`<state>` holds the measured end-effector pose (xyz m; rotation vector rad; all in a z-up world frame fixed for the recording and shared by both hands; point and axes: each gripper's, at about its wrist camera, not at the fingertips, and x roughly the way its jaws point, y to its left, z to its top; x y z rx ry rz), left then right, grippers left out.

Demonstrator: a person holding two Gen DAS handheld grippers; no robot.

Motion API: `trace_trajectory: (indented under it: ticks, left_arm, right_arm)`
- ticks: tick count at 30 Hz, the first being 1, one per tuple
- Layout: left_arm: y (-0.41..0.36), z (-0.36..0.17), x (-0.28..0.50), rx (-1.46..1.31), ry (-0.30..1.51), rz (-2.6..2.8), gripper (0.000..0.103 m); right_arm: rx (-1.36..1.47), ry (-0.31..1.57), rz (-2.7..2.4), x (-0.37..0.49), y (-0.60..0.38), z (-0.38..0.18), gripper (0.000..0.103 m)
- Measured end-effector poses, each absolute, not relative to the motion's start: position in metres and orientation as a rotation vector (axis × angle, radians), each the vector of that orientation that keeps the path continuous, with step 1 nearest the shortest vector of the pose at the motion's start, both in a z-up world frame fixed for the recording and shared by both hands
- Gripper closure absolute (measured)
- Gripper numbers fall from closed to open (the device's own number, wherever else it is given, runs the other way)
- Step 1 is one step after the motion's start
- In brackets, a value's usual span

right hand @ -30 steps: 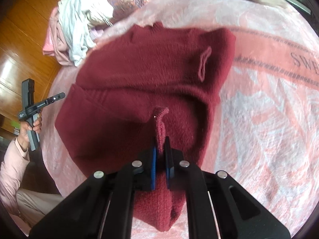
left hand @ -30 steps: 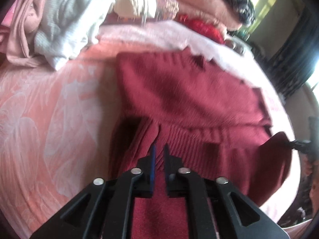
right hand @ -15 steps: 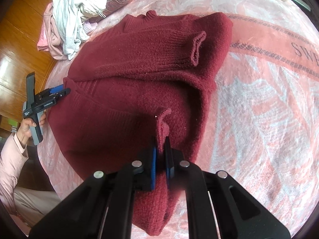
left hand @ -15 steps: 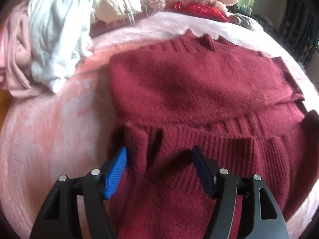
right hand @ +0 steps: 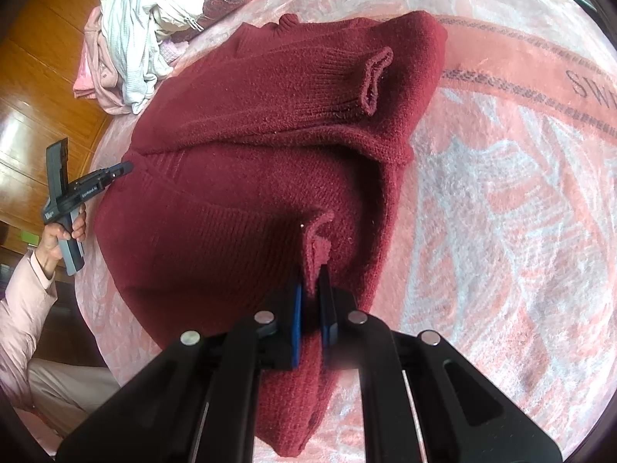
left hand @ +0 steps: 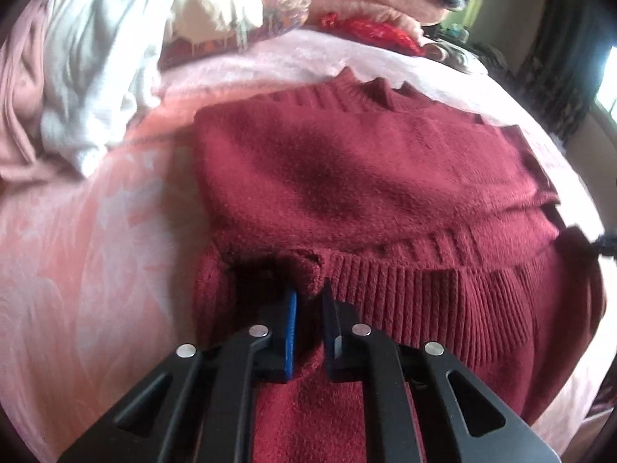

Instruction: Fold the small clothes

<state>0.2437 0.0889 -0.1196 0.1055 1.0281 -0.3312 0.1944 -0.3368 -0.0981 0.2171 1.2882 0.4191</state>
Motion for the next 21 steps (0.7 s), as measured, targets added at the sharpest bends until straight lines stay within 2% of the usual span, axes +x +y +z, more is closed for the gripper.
trace_trajectory:
  ticks: [10, 21]
  left_arm:
    - [0.108, -0.06, 0.228, -0.094, 0.861, -0.396, 0.093]
    - [0.134, -0.036, 0.285, -0.29, 0.742, -0.246, 0.093]
  right_arm:
    - [0.276, 1.131, 0.477, 0.198, -0.346, -0.043, 0.097]
    - [0.355, 0.98, 0.392, 0.253, -0.37, -0.003, 0.098]
